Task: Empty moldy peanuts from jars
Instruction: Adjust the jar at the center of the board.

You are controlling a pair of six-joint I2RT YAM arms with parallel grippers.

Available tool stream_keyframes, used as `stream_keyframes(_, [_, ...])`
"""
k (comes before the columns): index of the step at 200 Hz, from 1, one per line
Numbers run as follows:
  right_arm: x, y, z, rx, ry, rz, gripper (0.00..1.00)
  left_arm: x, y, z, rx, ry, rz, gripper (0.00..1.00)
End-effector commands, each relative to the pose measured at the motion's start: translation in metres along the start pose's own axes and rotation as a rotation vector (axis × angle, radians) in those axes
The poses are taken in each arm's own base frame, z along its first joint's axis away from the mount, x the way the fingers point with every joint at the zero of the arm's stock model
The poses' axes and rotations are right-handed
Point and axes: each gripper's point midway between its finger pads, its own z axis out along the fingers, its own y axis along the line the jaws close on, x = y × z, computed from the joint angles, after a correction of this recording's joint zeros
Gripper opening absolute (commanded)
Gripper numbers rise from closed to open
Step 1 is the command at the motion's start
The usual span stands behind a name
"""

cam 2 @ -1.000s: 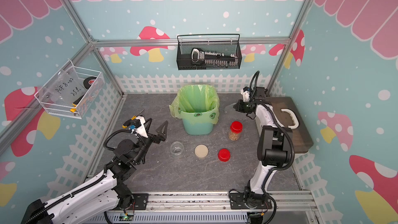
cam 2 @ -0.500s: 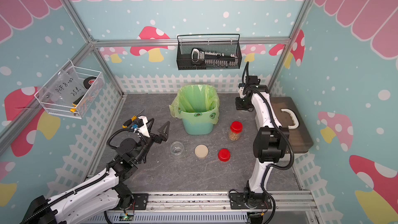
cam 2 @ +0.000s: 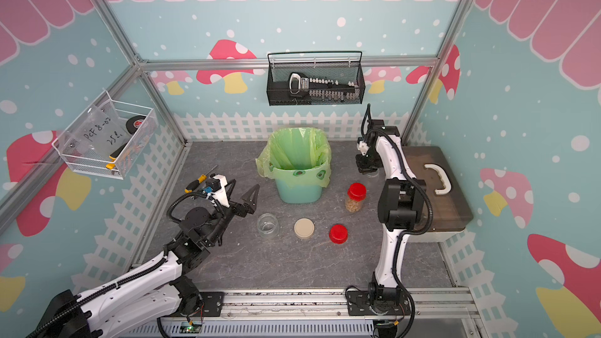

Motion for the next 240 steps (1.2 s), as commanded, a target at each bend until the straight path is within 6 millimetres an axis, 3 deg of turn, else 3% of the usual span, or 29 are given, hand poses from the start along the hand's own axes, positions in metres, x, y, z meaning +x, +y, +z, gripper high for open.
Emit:
stream_keyframes(1, [0.004, -0.004, 0.005, -0.005, 0.028, -0.016, 0.00, -0.017, -0.003, 0.001, 0.011, -0.042, -0.025, 0.99])
stream_keyframes(106, [0.005, -0.007, 0.002, 0.017, 0.006, 0.005, 0.28, -0.019, -0.003, -0.002, 0.012, -0.052, -0.023, 0.99])
stream_keyframes(140, [-0.004, -0.004, -0.027, 0.025, -0.101, 0.017, 0.39, -0.019, -0.002, -0.002, 0.009, -0.053, -0.023, 0.99])
stream_keyframes(168, [-0.001, 0.004, -0.053, 0.026, -0.164, 0.023, 0.47, -0.019, -0.002, -0.002, 0.009, -0.050, -0.021, 0.99])
stream_keyframes(175, [0.001, 0.006, -0.052, 0.024, -0.161, 0.022, 0.50, -0.019, -0.002, -0.003, 0.009, -0.050, -0.021, 0.99])
stream_keyframes(180, [0.002, 0.010, -0.067, 0.030, -0.195, 0.018, 0.51, -0.019, -0.003, -0.003, 0.010, -0.050, -0.021, 0.99])
stream_keyframes(210, [0.008, 0.024, -0.089, 0.055, -0.245, 0.004, 0.60, -0.019, -0.002, -0.002, 0.007, -0.043, -0.016, 0.99])
stream_keyframes(240, [0.026, 0.052, -0.107, 0.044, -0.344, -0.016, 0.65, -0.018, -0.003, -0.001, 0.007, -0.027, -0.014, 0.99])
